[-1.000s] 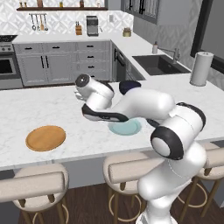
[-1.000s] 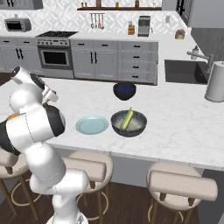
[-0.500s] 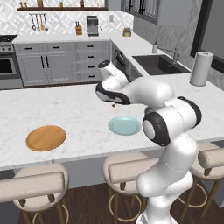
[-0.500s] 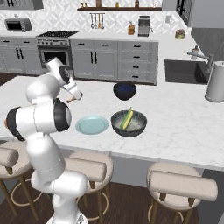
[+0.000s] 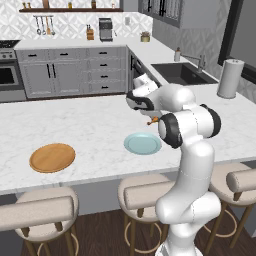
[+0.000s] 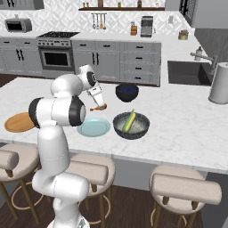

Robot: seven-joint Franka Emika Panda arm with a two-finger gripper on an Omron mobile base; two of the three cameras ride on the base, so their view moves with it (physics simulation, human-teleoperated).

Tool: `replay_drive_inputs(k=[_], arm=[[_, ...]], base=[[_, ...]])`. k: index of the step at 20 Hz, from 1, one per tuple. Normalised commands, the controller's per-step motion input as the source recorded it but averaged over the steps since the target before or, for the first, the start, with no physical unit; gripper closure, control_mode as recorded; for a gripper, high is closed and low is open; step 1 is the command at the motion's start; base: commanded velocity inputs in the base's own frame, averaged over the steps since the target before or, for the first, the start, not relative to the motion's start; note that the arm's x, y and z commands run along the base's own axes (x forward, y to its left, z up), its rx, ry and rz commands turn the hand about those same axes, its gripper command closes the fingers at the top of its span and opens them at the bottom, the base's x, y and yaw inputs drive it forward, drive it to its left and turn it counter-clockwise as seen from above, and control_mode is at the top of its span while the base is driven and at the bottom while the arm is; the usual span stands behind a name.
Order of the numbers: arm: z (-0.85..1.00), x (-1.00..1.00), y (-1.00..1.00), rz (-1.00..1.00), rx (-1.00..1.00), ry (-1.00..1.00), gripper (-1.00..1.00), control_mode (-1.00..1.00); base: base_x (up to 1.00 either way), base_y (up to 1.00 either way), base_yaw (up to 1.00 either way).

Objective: Pick the chicken drumstick and corn from their plates and place them in the bowl. Then put the bowl in the fridge.

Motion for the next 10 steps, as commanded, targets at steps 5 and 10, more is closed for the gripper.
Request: replay_drive_inputs(k=[5,10], arm=[[-0.61,0.1,-1.0,-0.17,0.04,-0.03,1.0,-1.0],[-0.4,0.38,-1.0,-0.13,0.14,-0.16,1.0,-1.0]], base=[[0.0,0.0,0.0],[0.0,0.0,0.0]])
